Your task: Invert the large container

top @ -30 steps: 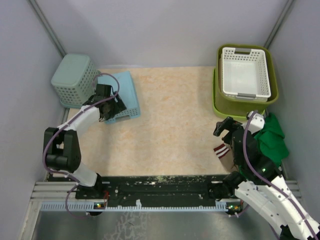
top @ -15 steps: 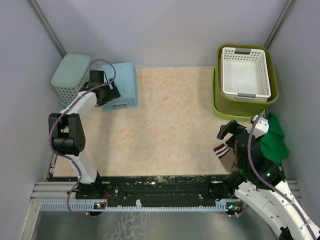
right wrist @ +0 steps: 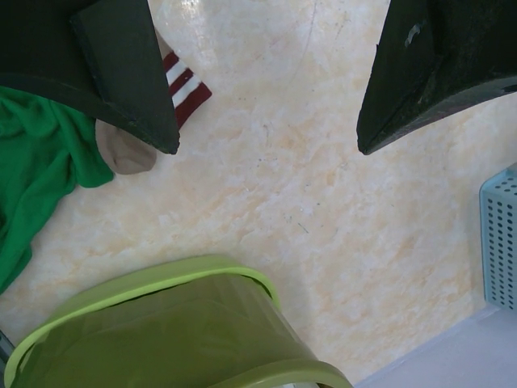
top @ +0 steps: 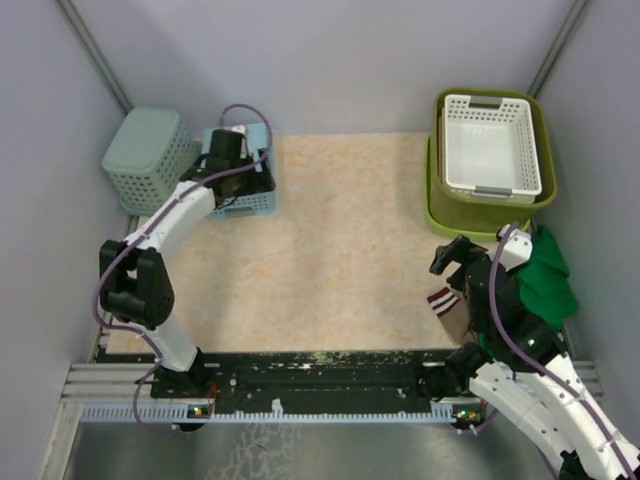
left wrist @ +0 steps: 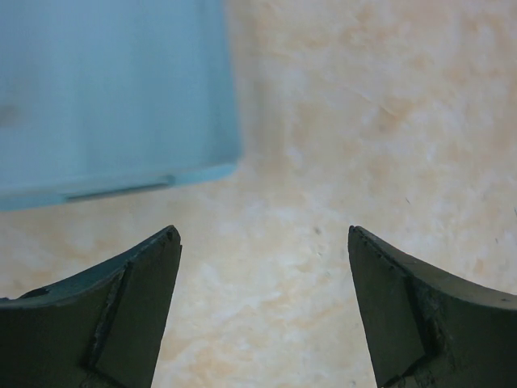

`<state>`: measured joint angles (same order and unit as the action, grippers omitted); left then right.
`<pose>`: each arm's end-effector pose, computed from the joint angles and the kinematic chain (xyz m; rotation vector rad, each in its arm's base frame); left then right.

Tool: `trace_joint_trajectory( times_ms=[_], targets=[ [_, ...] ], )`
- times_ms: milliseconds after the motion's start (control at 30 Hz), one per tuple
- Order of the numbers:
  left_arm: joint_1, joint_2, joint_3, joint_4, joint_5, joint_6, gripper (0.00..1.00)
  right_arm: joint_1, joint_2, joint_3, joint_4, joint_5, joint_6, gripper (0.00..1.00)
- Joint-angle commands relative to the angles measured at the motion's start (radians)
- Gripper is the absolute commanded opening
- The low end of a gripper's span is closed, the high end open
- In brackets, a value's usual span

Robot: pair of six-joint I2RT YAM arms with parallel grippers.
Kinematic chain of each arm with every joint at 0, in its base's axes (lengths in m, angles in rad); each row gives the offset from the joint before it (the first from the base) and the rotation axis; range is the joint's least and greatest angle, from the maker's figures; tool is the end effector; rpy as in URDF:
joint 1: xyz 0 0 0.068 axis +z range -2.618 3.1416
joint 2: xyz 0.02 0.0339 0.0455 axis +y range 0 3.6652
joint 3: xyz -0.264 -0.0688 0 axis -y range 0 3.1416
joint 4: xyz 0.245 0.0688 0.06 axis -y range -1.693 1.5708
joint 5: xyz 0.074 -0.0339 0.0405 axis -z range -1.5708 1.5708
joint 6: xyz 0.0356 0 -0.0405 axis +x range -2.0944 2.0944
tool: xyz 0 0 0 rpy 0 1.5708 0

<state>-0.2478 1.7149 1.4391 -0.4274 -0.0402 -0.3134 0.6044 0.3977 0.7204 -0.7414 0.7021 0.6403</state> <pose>0.3819 -0.0951 0.2949 -0.0962 2.2837 -0.2491 0.0808 0.0279 0.3092 0.4701 1.8297 0.1490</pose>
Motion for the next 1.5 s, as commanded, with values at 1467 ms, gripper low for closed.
trace_joint_trajectory(
  times_ms=[1467],
  targets=[
    [-0.303, -0.055, 0.034, -0.029, 0.104, 0.037, 1.0, -0.493, 0.777, 0.761, 0.101, -0.473, -0.368, 0.97]
  ],
)
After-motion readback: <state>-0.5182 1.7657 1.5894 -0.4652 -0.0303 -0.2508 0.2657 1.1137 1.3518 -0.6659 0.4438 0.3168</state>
